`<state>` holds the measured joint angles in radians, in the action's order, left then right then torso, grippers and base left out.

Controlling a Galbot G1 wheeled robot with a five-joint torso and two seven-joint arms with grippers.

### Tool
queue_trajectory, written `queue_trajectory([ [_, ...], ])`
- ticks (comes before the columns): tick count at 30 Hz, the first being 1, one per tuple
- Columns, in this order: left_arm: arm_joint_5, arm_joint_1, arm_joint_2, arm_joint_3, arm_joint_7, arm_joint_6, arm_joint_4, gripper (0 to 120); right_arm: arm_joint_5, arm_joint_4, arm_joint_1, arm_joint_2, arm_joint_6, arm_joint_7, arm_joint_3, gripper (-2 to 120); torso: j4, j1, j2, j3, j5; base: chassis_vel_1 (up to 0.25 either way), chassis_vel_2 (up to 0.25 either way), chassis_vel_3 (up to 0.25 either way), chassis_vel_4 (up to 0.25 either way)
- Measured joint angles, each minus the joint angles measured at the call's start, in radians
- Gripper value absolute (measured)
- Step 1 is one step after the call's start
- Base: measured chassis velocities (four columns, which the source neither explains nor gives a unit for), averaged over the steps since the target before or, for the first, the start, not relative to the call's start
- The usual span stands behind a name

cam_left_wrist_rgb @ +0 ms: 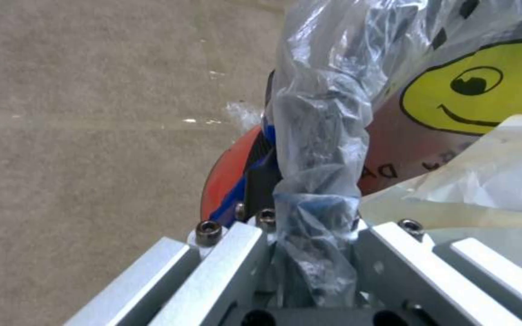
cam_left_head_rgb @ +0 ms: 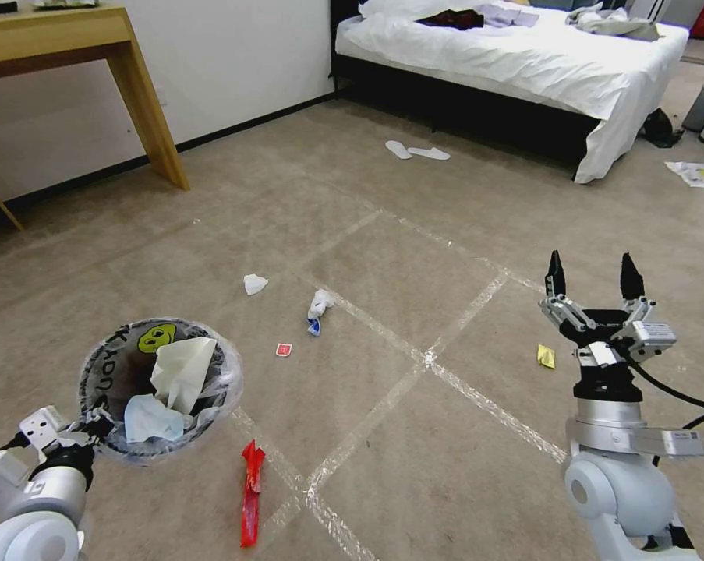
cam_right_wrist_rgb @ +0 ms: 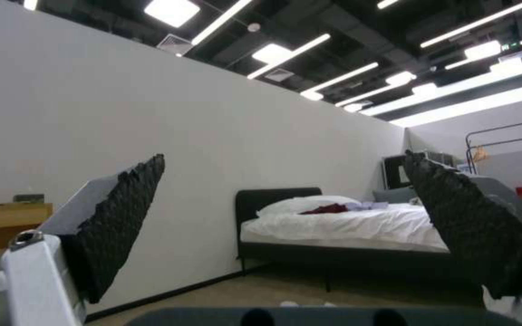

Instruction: Pick up the trash bin and place the garbage on the floor into it.

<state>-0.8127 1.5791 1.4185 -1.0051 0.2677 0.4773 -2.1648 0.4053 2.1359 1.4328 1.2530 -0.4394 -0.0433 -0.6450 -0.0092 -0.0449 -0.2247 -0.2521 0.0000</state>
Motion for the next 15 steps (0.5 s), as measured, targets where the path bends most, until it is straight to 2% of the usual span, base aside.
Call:
queue_trajectory([
  [6,-0.003,-0.011,-0.003,0.012,-0.001,0.001,0.007,0,-0.011,-0.004,0.000,0.004,0.003,0.001,0.005,100,0.0000,0.000,0.000,0.000,-0.0001,-0.017,0.014,0.014,-0.009],
  [15,-0.018,-0.004,-0.011,0.003,0.001,0.006,-0.003,0,-0.023,-0.015,-0.014,0.007,0.011,0.002,0.038,100,0.0000,0.000,0.000,0.000,-0.0001,-0.003,0.004,0.006,-0.004],
])
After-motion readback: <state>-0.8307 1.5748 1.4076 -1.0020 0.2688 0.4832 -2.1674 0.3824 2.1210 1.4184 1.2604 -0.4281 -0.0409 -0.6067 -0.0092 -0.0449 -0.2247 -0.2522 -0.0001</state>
